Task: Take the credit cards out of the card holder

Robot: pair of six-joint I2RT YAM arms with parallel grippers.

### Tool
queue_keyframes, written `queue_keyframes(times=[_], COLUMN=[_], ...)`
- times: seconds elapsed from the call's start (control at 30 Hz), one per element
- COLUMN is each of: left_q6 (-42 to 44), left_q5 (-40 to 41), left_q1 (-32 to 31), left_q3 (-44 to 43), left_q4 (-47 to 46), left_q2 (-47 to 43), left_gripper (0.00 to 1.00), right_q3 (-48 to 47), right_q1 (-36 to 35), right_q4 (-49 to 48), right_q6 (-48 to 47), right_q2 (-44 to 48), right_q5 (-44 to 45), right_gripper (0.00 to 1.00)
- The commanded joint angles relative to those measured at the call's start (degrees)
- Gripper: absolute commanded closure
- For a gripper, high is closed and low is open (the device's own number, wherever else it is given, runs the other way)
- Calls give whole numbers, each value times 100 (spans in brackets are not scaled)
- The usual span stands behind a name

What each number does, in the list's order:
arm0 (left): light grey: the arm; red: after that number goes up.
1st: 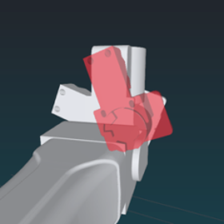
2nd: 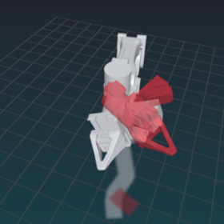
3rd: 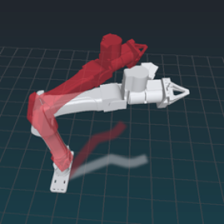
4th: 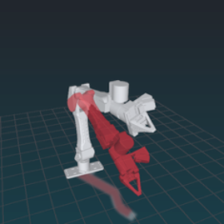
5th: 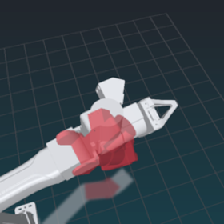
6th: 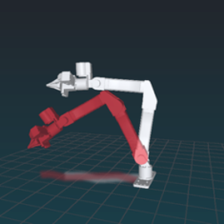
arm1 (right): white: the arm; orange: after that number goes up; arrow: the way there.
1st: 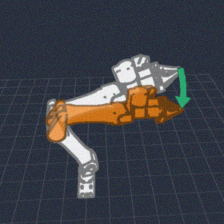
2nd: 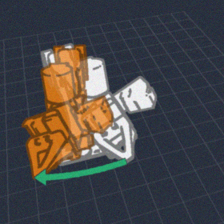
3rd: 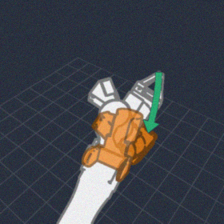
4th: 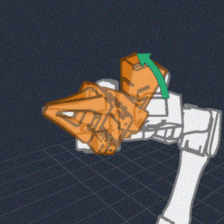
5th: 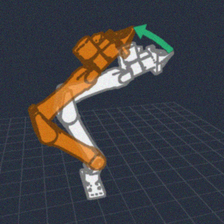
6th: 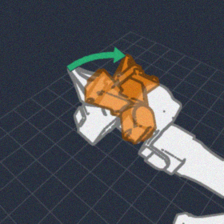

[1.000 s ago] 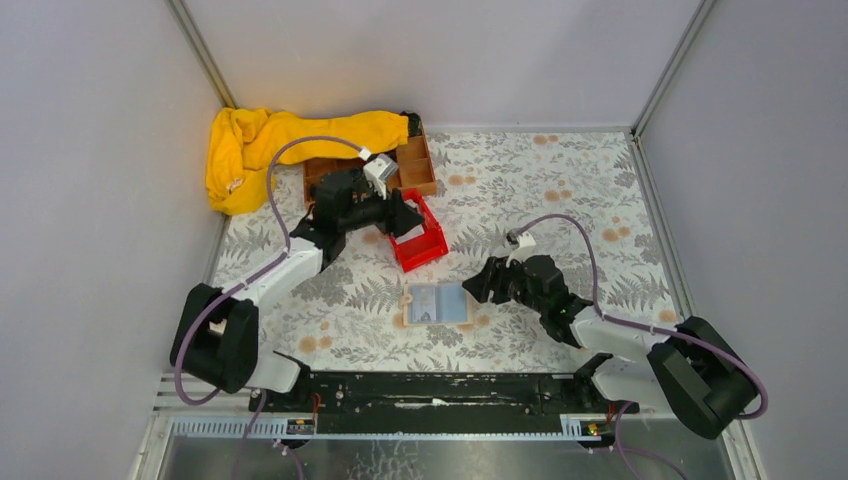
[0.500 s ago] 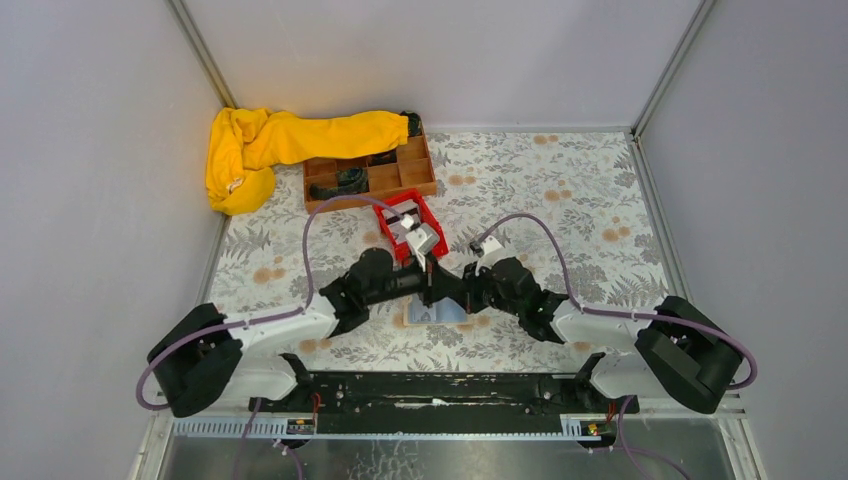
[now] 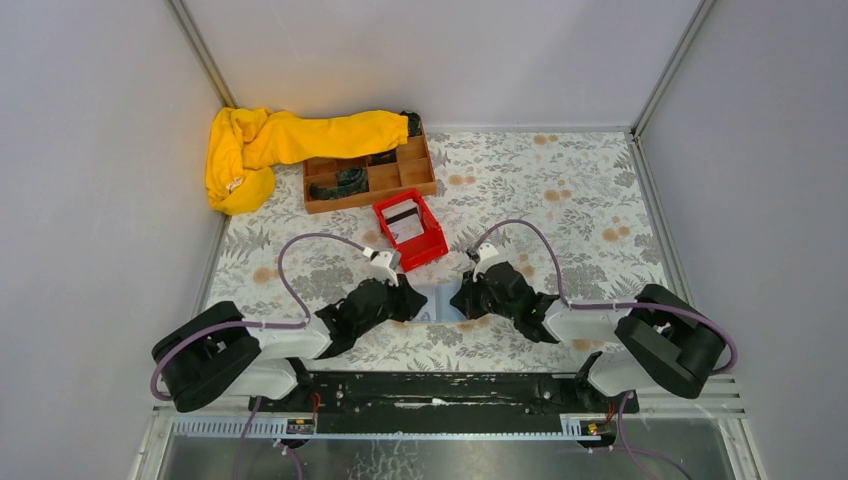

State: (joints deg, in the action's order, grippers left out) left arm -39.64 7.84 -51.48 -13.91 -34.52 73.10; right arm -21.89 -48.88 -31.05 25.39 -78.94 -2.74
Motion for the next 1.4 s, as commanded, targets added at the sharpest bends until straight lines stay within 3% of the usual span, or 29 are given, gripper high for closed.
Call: queue_keyframes(times=[0.0,0.17,0.37,0.9,1.37], left_q6=[-289,-287,-159,-229,-233], left_q5=[399,638,990,784,320], left_q1=[20,11,17,-10,-13], left_q3=[14,91,136,191,222], left_q4=[-398,-43,598,460,76], left_q2=[205,96,-152,286,315], left_gripper=[77,85,87,87,86], right_q3=[-6,48,-162,-457,-171], right_q1=[-92,-194,-376,-394,-395], right_q4=[-455,-636,-449,-672,-1034], right_q6=[253,352,101,226,496], right_q2=[-315,-510,-310,-1044,-1243], right_q5=[-261,-399,-193,-485,-495], right_gripper=[99,100,100,100,100])
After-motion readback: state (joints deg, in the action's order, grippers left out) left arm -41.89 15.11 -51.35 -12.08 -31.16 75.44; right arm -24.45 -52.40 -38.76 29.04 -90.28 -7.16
